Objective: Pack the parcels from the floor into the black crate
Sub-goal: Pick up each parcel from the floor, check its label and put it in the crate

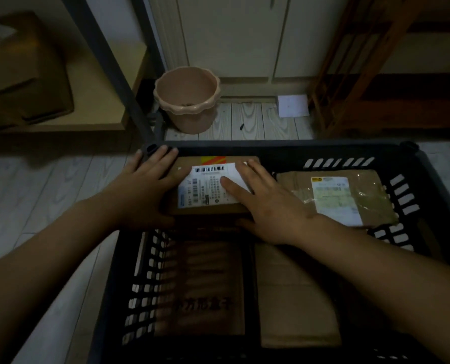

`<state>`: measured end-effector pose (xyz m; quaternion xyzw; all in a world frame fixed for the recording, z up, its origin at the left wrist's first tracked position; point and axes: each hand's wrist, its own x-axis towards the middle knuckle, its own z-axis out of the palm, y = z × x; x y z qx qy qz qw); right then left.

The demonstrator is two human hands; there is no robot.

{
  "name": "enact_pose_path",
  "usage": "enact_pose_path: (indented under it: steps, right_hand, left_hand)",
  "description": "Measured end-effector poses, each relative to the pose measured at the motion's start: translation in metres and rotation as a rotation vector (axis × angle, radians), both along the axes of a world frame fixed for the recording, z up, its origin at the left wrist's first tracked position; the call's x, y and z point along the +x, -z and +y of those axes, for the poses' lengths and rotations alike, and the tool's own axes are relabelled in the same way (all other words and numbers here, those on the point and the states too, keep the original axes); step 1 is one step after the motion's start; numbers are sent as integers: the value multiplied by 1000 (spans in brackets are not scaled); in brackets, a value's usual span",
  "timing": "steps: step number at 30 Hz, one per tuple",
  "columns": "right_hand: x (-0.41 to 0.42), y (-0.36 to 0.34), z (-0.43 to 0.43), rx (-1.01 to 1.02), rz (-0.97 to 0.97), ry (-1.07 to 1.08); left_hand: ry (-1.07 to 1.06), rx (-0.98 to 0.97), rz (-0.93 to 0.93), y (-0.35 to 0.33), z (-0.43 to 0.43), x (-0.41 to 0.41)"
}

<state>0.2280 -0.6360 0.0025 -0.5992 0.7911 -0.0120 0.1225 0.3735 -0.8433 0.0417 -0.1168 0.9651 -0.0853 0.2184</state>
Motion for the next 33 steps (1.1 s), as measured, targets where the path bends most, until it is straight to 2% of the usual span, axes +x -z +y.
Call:
enact_pose_path:
  steps: [5,11,15,18,21,28,33]
  right_hand:
    - [-3,-2,-3,5,8,5]
    - [0,-8,-3,54,-15,27]
    - [0,-55,-10,210,-88,58]
    - [1,-130,-8,285,-219,185]
    - [2,-220,10,294,-248,222]
    - [15,-432,63,316,-294,274]
    - [27,-540,105,268,-264,258]
  left_hand:
    - [-27,-43,-50,-2,2,-5]
    - [-24,-68,-19,2,7,-2]
    - [-94,104,-85,-33,11,-6]
    - [-282,246,-166,-100,12,-6]
    - [-435,311,-185,-193,21,0]
    - [-548,454,-127,-418,81,33]
    - [-551,459,-62,-521,126,63]
